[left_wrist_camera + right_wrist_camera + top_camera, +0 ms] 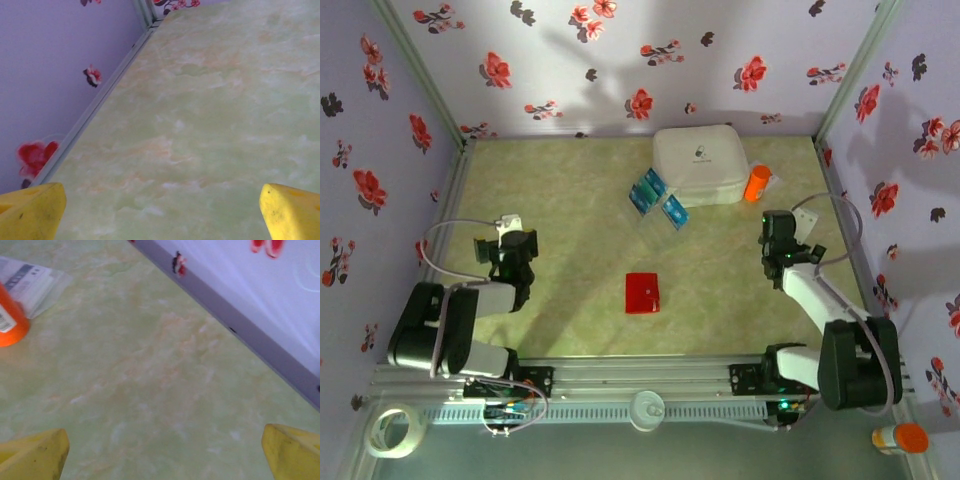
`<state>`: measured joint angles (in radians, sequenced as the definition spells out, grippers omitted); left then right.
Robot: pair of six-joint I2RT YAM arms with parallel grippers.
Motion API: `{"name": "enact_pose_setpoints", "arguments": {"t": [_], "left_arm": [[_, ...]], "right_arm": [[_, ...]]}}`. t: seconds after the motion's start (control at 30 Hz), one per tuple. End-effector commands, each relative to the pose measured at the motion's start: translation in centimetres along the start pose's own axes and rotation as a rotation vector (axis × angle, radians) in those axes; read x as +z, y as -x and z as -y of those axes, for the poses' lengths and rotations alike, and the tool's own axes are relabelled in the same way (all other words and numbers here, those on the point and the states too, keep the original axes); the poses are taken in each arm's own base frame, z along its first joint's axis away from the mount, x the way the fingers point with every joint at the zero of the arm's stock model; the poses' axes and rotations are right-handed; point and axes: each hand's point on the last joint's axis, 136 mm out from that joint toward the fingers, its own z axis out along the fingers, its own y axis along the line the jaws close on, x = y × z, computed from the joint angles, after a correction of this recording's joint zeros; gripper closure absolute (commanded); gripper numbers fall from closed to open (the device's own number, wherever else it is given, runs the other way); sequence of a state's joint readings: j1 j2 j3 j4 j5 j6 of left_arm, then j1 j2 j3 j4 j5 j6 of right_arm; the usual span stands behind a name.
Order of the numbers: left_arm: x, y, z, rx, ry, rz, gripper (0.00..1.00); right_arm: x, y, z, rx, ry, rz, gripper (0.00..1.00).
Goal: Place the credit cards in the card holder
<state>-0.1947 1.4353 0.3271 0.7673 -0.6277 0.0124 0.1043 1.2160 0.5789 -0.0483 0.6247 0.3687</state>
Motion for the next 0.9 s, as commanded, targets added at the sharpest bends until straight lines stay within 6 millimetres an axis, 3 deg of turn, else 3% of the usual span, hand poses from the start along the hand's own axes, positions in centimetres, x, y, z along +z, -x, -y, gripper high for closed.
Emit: {"name": "enact_pose_setpoints", "arguments": {"t": [0.0,0.13,0.27,0.4,0.47,0.53,0.67,0.73,0.87], "left_arm": [[1.2,3.7,0.4,-0.081,-0.04,0.139,0.0],[1.3,3.4,1.0,-0.089,-0.108,0.127,0.0],[1.6,2.2,3.4,-0.063,-0.298,0.124,0.0],[1.9,2.2,4.0,-0.061,-0.358,0.097,0.0],[2.0,2.2,4.0,-0.062,-0.358,0.095,0.0],[2.3,2.1,3.9,-0.072,-0.364,0.079,0.0],[2.8,2.1,3.6,-0.095,-0.369,0.053,0.0],[3.0,2.0,3.5,-0.103,-0.366,0.047,0.0],[3.2,2.0,2.8,-0.117,-0.33,0.046,0.0]], "right_arm": [[0.7,1.8,-2.3,-0.015,0.104,0.111,0.01],[1.5,1.4,-3.8,-0.044,0.184,0.194,0.01],[1.7,1.8,-5.6,-0.053,0.281,0.252,0.01],[1.9,1.4,-6.8,-0.091,0.344,0.289,0.01],[2.4,0.3,-6.5,-0.064,0.343,0.329,0.01],[2.6,0.5,-6.6,-0.052,0.345,0.378,0.01],[3.5,0.1,-8.5,-0.102,0.426,0.264,0.01],[4.5,0.1,-8.3,-0.058,0.497,0.188,0.0],[4.0,0.2,-8.2,-0.065,0.502,0.222,0.0]]}}
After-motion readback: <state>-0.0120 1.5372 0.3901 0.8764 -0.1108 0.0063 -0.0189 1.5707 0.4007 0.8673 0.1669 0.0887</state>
